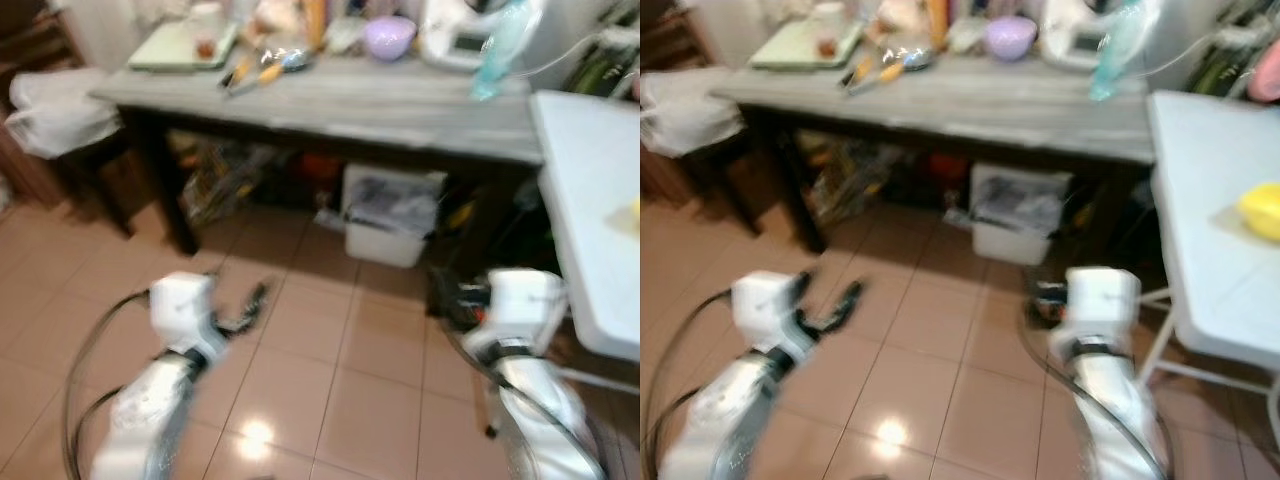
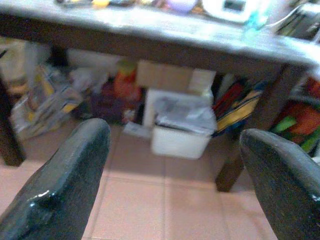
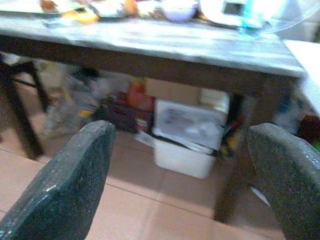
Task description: Setting the table
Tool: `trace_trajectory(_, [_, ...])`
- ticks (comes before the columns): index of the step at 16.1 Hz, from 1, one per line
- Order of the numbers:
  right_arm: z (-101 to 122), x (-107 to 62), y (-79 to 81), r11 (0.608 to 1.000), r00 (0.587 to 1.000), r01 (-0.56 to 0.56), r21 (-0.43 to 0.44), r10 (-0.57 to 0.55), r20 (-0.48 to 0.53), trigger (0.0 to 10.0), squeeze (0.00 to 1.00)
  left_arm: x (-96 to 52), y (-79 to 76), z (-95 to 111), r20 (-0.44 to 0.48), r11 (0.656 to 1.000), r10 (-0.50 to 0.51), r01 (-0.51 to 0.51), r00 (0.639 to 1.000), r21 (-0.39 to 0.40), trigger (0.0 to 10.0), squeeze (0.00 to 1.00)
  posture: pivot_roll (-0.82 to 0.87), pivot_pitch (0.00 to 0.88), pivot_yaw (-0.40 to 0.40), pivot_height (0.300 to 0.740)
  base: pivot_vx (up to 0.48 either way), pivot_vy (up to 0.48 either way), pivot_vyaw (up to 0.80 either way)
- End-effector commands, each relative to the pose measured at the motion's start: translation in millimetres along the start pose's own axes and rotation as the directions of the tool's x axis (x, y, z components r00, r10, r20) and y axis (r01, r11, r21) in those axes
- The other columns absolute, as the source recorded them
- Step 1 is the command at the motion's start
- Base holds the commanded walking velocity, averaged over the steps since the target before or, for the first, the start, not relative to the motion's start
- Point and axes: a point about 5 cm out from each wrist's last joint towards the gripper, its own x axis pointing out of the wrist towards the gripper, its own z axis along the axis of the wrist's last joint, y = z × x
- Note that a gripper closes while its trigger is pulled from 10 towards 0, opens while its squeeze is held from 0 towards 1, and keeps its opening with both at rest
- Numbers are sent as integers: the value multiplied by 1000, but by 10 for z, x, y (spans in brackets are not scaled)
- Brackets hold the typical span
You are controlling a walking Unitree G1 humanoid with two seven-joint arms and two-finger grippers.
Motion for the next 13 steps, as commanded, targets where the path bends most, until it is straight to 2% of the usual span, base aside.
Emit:
trace_trajectory(1, [-42,-37,-110,999,999,35,-33,-36,-30,10000,0,36,-85,6,3,1000,-22,22,1000,-7,10000,0,-49,82,19,740,0,0,0])
trace_trajectory(4, [-55,-20,-127,998,998,49,-48,-51,-47,10000,0,19,-89,-46,-28,1000,-30,30,999,9,10000,0,-48,82,18,740,0,0,0])
trace_trajectory(6, [-51,-2,-149,990,995,85,-114,-90,-39,10000,0,12,-67,-56,-33,1000,-17,18,999,14,10000,0,-46,83,17,740,0,0,0])
trace_trajectory(8, [-76,6,-155,992,995,86,-87,-91,-51,10000,0,7,-59,-56,-33,1000,-10,11,999,28,10000,0,-45,84,18,740,0,0,0])
trace_trajectory(9, [-73,14,-170,986,995,93,-136,-98,-32,10000,0,7,-47,-56,-34,999,-3,5,999,40,10000,0,-45,84,18,740,0,0,0])
trace_trajectory(10, [-106,2,-179,987,992,97,-130,-106,-64,10000,0,10,-40,-59,-35,999,1,0,999,41,10000,0,-45,84,18,740,0,0,0])
trace_trajectory(11, [-132,-33,-167,993,994,54,-107,-64,-91,10000,0,11,-39,-61,-39,999,0,2,999,52,10000,0,-42,84,23,740,0,0,0])
trace_trajectory(13, [-114,-33,-169,996,995,65,-60,-70,-78,10000,0,20,-59,-62,-41,998,-16,19,999,62,10000,0,-41,84,25,740,0,0,0])
